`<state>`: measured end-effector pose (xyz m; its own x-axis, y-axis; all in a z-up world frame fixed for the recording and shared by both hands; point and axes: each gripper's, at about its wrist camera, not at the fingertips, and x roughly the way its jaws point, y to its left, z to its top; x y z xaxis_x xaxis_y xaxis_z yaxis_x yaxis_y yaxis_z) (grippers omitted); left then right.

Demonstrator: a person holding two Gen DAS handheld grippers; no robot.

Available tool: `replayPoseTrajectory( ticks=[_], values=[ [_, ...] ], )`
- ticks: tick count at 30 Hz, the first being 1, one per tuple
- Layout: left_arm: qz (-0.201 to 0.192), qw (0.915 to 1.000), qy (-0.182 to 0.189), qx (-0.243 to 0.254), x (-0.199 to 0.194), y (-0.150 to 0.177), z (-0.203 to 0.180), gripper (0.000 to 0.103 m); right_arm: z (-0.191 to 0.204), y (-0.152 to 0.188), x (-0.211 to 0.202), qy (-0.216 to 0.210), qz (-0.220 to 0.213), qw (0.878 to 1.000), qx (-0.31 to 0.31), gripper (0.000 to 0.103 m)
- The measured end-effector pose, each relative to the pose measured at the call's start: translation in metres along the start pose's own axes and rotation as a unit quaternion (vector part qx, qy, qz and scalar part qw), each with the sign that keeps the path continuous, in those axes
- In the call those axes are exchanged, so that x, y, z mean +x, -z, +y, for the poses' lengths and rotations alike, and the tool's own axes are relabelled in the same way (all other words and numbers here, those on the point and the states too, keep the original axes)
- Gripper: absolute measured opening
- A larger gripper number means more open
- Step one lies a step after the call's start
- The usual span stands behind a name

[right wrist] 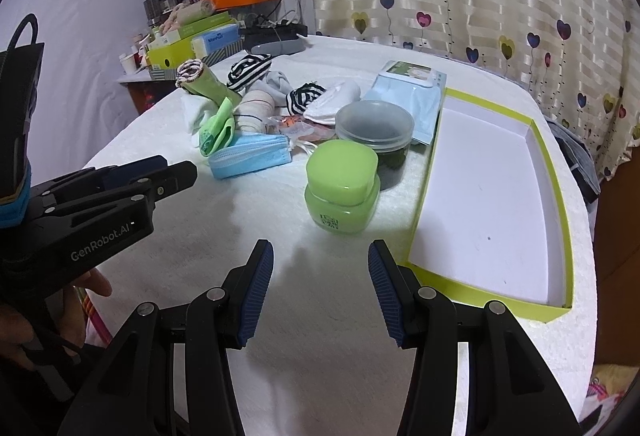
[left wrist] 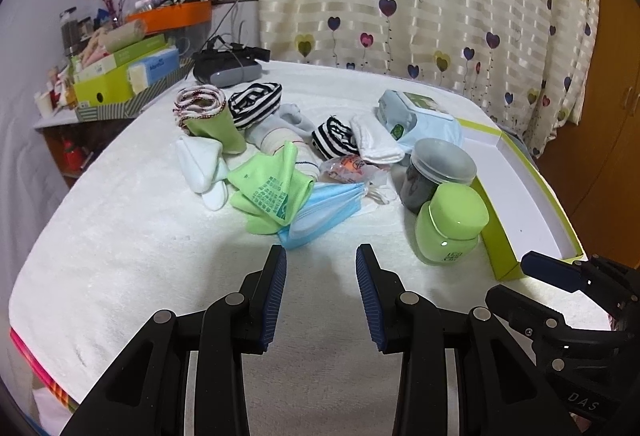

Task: Organize soft objects
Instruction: 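Move both tools toward the pile of soft items on the table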

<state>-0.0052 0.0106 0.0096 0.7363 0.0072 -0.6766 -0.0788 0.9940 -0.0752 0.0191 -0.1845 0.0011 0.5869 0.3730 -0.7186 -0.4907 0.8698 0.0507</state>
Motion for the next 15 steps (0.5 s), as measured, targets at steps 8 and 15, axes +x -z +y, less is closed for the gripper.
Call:
replayPoseTrajectory(
  ticks=[8, 15],
  values=[
    [0.002, 0.9994, 0.032, -0.014, 0.008, 0.001, 0.01, 0.035, 0.003, -0.005, 0.004, -0.008, -0.003, 1.0, -0.006, 0.051],
    [0.001, 0.9993, 0.03, -0.023, 0.013, 0.001, 0.017, 0.035, 0.007, -0.011, 0.009, -0.017, -0.006, 1.0, -0.014, 0.051]
  ],
)
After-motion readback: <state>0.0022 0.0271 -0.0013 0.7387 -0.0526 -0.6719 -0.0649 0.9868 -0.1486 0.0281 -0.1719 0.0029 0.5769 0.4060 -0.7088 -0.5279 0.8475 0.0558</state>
